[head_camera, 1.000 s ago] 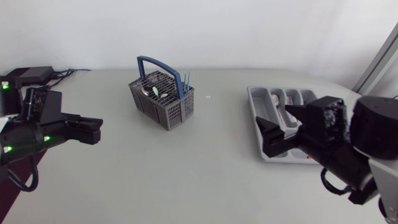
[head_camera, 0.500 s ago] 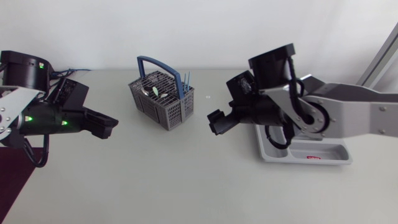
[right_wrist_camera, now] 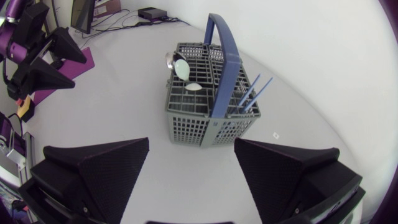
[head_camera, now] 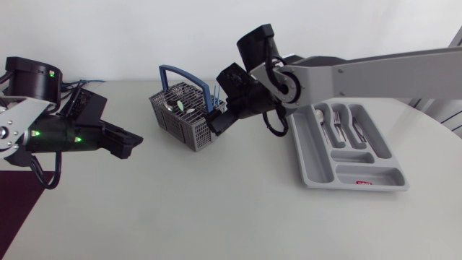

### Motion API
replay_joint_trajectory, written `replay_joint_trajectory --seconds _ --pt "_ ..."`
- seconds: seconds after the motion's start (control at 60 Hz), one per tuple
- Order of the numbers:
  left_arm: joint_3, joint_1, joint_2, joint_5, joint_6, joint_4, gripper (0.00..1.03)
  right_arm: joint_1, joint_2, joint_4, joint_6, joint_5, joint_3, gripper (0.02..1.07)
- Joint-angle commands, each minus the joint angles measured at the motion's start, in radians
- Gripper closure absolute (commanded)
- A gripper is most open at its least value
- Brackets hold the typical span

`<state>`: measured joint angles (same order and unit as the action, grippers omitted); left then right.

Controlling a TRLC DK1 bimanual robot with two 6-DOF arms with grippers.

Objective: Unload the cutlery basket into the drawer organizer.

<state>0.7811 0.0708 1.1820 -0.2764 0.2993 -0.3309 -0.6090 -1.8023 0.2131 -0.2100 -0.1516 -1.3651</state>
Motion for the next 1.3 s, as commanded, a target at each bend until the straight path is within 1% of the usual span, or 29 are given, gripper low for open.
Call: replay_joint_trajectory --seconds 0.0,0.15,0.217,0.25,0.333,0.4,0.483,0.5,0.55,0.583,0.617,0.667,0.767,0.833,0.933,1.1,1.2,1.283 --pt "0.029 -0.019 0.025 -0.018 0.024 0.018 0.09 0.020 -0.065 0.012 -0.008 -0.016 -0.086 0.13" --pt "0.026 -0.022 0.031 -0.033 0.026 0.027 0.09 0.034 -0.147 0.014 0.000 -0.028 -0.201 0.22" --pt "0.026 -0.019 0.031 -0.035 0.031 0.030 0.09 0.025 -0.175 0.012 0.000 -0.026 -0.239 0.24" --pt "0.026 -0.019 0.031 -0.035 0.031 0.030 0.09 0.022 -0.192 0.014 -0.002 -0.026 -0.266 0.32" --pt "0.026 -0.017 0.031 -0.037 0.032 0.033 0.09 0.012 -0.230 0.022 0.000 -0.023 -0.319 0.46" --pt "0.021 -0.017 0.031 -0.037 0.040 0.038 0.09 0.008 -0.267 0.031 0.000 -0.012 -0.364 0.52" --pt "0.015 -0.017 0.031 -0.037 0.043 0.044 0.09 0.003 -0.310 0.042 0.000 0.012 -0.413 0.53" --pt "0.014 -0.017 0.031 -0.038 0.044 0.047 0.09 0.003 -0.322 0.046 0.001 0.014 -0.428 0.54" --pt "0.009 -0.020 0.031 -0.043 0.046 0.050 0.09 0.002 -0.350 0.048 0.003 0.017 -0.459 0.62" --pt "0.007 -0.023 0.033 -0.043 0.049 0.050 0.09 0.000 -0.362 0.051 0.003 0.032 -0.474 0.63" --pt "0.004 -0.023 0.033 -0.043 0.052 0.052 0.09 -0.001 -0.378 0.058 0.001 0.041 -0.494 0.70" --pt "0.001 -0.023 0.033 -0.044 0.058 0.052 0.09 -0.003 -0.381 0.065 0.001 0.041 -0.502 0.75" --pt "0.000 -0.025 0.033 -0.044 0.060 0.053 0.09 0.000 -0.350 0.069 -0.003 0.034 -0.468 0.82" --pt "-0.005 -0.025 0.034 -0.044 0.060 0.059 0.09 0.005 -0.302 0.066 -0.015 0.014 -0.408 0.87" --pt "-0.009 -0.020 0.034 -0.046 0.060 0.064 0.09 0.009 -0.241 0.055 -0.034 -0.014 -0.327 0.91" --pt "-0.017 -0.017 0.027 -0.047 0.060 0.064 0.09 0.008 -0.088 0.028 -0.074 -0.043 -0.137 0.91" --pt "-0.020 -0.016 0.024 -0.047 0.060 0.064 0.09 0.012 0.015 0.034 -0.100 -0.098 -0.020 0.91" --pt "-0.026 -0.011 0.016 -0.049 0.060 0.064 0.09 0.015 0.155 0.034 -0.137 -0.128 0.136 0.91"
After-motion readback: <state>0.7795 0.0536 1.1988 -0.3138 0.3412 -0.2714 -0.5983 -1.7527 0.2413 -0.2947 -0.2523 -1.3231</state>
